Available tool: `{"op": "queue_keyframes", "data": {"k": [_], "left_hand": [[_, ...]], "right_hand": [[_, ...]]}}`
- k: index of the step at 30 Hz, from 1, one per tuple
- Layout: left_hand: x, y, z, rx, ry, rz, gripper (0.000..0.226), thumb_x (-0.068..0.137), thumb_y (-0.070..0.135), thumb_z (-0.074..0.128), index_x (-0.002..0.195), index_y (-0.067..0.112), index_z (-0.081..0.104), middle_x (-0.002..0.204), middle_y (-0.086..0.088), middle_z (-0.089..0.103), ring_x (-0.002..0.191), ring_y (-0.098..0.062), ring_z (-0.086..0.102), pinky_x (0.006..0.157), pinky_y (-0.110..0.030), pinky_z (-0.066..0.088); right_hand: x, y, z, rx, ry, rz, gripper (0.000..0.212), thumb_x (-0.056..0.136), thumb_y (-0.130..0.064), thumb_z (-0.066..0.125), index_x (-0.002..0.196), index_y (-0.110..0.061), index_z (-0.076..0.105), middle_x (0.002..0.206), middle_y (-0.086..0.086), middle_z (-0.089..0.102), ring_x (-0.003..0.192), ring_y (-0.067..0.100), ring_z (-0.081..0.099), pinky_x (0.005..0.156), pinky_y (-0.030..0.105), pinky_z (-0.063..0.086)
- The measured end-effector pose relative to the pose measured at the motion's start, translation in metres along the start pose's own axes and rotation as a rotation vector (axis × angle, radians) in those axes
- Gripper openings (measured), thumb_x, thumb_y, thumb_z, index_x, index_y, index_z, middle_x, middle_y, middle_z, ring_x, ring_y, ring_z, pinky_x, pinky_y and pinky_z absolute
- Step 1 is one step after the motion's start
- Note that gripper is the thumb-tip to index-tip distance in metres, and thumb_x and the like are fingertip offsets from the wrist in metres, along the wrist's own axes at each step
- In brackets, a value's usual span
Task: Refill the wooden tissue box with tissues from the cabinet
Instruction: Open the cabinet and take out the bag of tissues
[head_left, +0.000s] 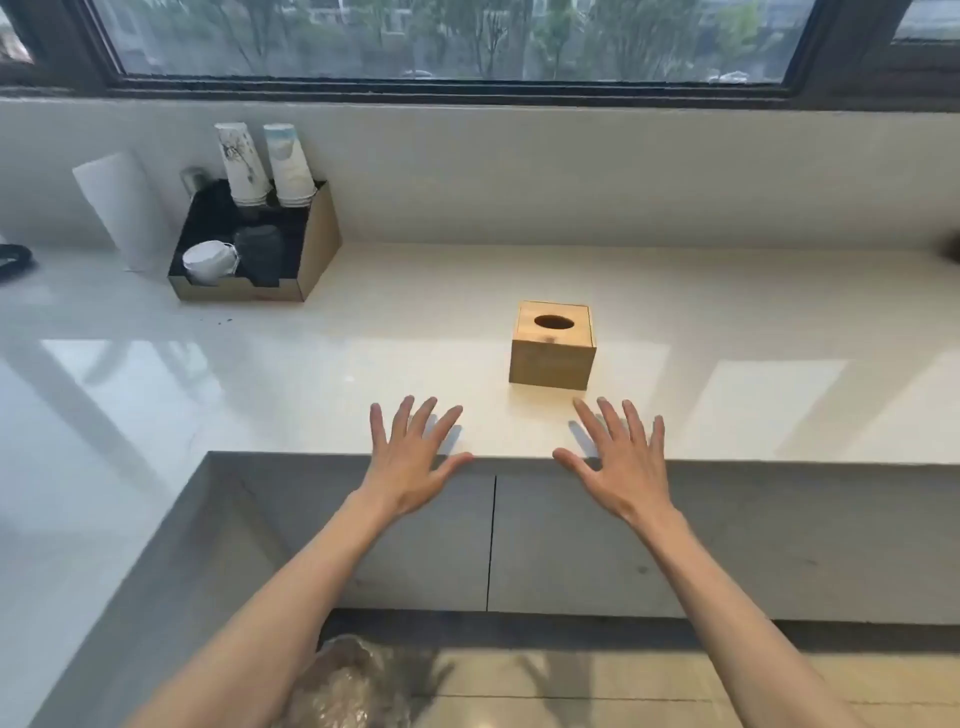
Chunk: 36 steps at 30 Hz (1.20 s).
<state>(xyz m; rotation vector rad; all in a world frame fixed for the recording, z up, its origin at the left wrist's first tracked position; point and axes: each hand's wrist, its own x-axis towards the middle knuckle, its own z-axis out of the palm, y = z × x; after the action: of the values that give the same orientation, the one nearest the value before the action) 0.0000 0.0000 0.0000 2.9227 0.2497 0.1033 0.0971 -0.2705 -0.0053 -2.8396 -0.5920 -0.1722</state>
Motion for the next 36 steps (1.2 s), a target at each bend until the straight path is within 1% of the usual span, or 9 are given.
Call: {"op": "queue_keyframes", "data": {"k": [2, 5, 11, 18, 26, 28, 31, 33, 36], "left_hand": [[0.007, -0.003, 0.031, 0.151, 0.065, 0.067, 0.078, 0.086, 0.073, 0.035, 0.152, 0.043, 0.006, 0.163, -0.004, 0.008, 0.15, -0.03, 0.0, 0.116, -0.061, -0.003], [0.017, -0.007, 0.064, 0.303, 0.283, 0.127, 0.081, 0.084, 0.058, 0.059, 0.149, 0.039, 0.013, 0.158, -0.008, 0.023, 0.145, -0.035, 0.019, 0.111, -0.063, 0.015], [0.023, -0.015, 0.075, 0.399, 0.454, 0.165, 0.073, 0.084, 0.037, 0.067, 0.143, 0.036, 0.025, 0.138, -0.004, 0.045, 0.127, -0.029, 0.043, 0.099, -0.057, 0.034], [0.018, 0.005, 0.06, 0.315, 0.29, 0.075, 0.066, 0.084, 0.026, 0.067, 0.138, 0.037, 0.03, 0.121, -0.005, 0.05, 0.113, -0.032, 0.046, 0.093, -0.057, 0.035], [0.022, 0.024, 0.062, 0.247, 0.269, 0.142, 0.047, 0.092, 0.038, 0.059, 0.133, 0.028, 0.037, 0.115, -0.005, 0.051, 0.115, -0.031, 0.045, 0.09, -0.059, 0.032], [0.023, 0.026, 0.063, 0.228, 0.294, 0.141, 0.043, 0.093, 0.034, 0.059, 0.132, 0.029, 0.04, 0.11, -0.005, 0.052, 0.11, -0.03, 0.047, 0.088, -0.056, 0.032], [0.023, 0.027, 0.064, 0.236, 0.329, 0.141, 0.041, 0.093, 0.03, 0.058, 0.131, 0.028, 0.042, 0.11, -0.006, 0.054, 0.108, -0.031, 0.048, 0.089, -0.056, 0.032], [0.022, 0.027, 0.066, 0.232, 0.356, 0.136, 0.044, 0.093, 0.031, 0.058, 0.134, 0.029, 0.041, 0.113, -0.006, 0.054, 0.111, -0.031, 0.048, 0.091, -0.058, 0.031], [0.021, 0.026, 0.069, 0.234, 0.374, 0.134, 0.046, 0.093, 0.031, 0.058, 0.135, 0.03, 0.041, 0.117, -0.006, 0.055, 0.113, -0.031, 0.047, 0.094, -0.06, 0.03]], "right_hand": [[-0.001, 0.013, 0.028, -0.087, 0.067, -0.04, 0.087, 0.079, -0.088, 0.015, 0.154, -0.043, 0.018, 0.163, -0.003, 0.02, 0.152, 0.025, 0.011, 0.121, 0.053, 0.007], [0.005, 0.026, 0.054, -0.177, 0.25, -0.1, 0.092, 0.074, -0.09, 0.023, 0.149, -0.038, 0.033, 0.156, -0.001, 0.036, 0.146, 0.026, 0.028, 0.117, 0.049, 0.019], [0.005, 0.035, 0.071, -0.17, 0.487, -0.179, 0.087, 0.069, -0.089, 0.033, 0.135, -0.035, 0.053, 0.132, -0.007, 0.06, 0.122, 0.02, 0.055, 0.102, 0.043, 0.036], [-0.005, 0.034, 0.063, -0.091, 0.456, -0.164, 0.082, 0.068, -0.085, 0.047, 0.135, -0.038, 0.054, 0.134, -0.01, 0.059, 0.124, 0.015, 0.054, 0.102, 0.04, 0.034], [0.0, 0.033, 0.07, -0.069, 0.463, -0.134, 0.08, 0.07, -0.08, 0.055, 0.138, -0.038, 0.051, 0.142, -0.01, 0.052, 0.134, 0.015, 0.044, 0.107, 0.039, 0.029], [-0.008, 0.027, 0.081, -0.077, 0.59, -0.119, 0.073, 0.077, -0.067, 0.061, 0.138, -0.029, 0.051, 0.144, -0.001, 0.05, 0.136, 0.023, 0.041, 0.11, 0.042, 0.029], [-0.031, 0.009, 0.128, -0.014, 0.937, -0.301, 0.043, 0.087, -0.007, 0.063, 0.128, -0.016, 0.06, 0.128, 0.009, 0.058, 0.124, 0.029, 0.051, 0.103, 0.04, 0.039], [-0.048, -0.004, 0.161, 0.02, 0.897, -0.381, 0.052, 0.076, 0.01, 0.057, 0.122, -0.013, 0.065, 0.119, 0.009, 0.062, 0.116, 0.029, 0.057, 0.094, 0.038, 0.045], [-0.048, -0.014, 0.18, 0.001, 0.619, -0.296, 0.063, 0.07, 0.004, 0.062, 0.131, -0.011, 0.057, 0.127, 0.008, 0.059, 0.12, 0.029, 0.054, 0.093, 0.038, 0.046]]}}
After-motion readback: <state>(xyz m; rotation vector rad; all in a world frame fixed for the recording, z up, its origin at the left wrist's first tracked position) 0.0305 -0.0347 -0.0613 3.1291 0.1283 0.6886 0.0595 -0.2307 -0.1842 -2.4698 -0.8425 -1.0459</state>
